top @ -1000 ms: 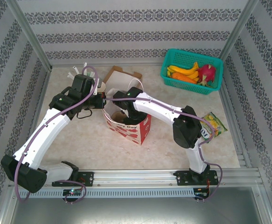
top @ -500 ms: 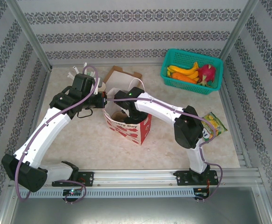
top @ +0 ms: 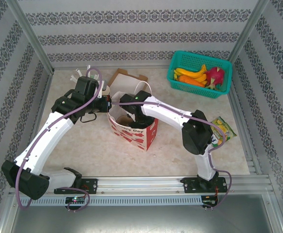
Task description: Pack the takeout coffee
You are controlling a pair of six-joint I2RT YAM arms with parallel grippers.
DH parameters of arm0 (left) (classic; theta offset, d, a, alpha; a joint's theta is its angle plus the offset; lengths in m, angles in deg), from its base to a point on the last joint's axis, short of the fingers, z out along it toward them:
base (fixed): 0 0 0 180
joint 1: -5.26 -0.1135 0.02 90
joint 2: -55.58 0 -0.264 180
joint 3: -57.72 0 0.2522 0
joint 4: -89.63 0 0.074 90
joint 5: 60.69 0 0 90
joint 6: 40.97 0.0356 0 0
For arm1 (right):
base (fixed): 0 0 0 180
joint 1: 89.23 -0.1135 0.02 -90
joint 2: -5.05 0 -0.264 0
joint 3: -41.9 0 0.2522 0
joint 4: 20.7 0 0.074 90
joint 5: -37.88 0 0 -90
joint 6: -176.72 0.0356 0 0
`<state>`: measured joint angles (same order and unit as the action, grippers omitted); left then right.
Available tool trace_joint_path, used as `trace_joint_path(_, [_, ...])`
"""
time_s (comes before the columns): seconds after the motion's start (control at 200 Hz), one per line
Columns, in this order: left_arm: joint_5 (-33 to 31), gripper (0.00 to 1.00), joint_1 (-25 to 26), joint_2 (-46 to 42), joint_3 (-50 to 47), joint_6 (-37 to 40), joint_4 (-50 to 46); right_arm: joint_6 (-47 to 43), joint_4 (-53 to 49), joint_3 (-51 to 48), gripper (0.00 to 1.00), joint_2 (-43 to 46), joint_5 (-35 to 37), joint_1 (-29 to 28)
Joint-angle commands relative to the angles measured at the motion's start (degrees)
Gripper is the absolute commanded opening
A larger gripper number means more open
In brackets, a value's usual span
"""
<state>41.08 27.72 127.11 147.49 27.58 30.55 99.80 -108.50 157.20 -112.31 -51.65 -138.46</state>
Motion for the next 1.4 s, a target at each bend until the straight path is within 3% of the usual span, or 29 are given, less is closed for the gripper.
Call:
trace_joint_path(0.0, [-0.25, 0.00, 0.31, -0.87, -0.02, 0.45, 2.01, 0.45, 2.67, -5.65, 0.51, -7.55, -3.37, 0.28])
trace_joint_path(1.399, [0.01, 0.00, 0.36, -1.30, -0.26, 0.36, 1.83, -0.28, 2.11, -3.53, 0.52, -8.67, -3.90, 0.63])
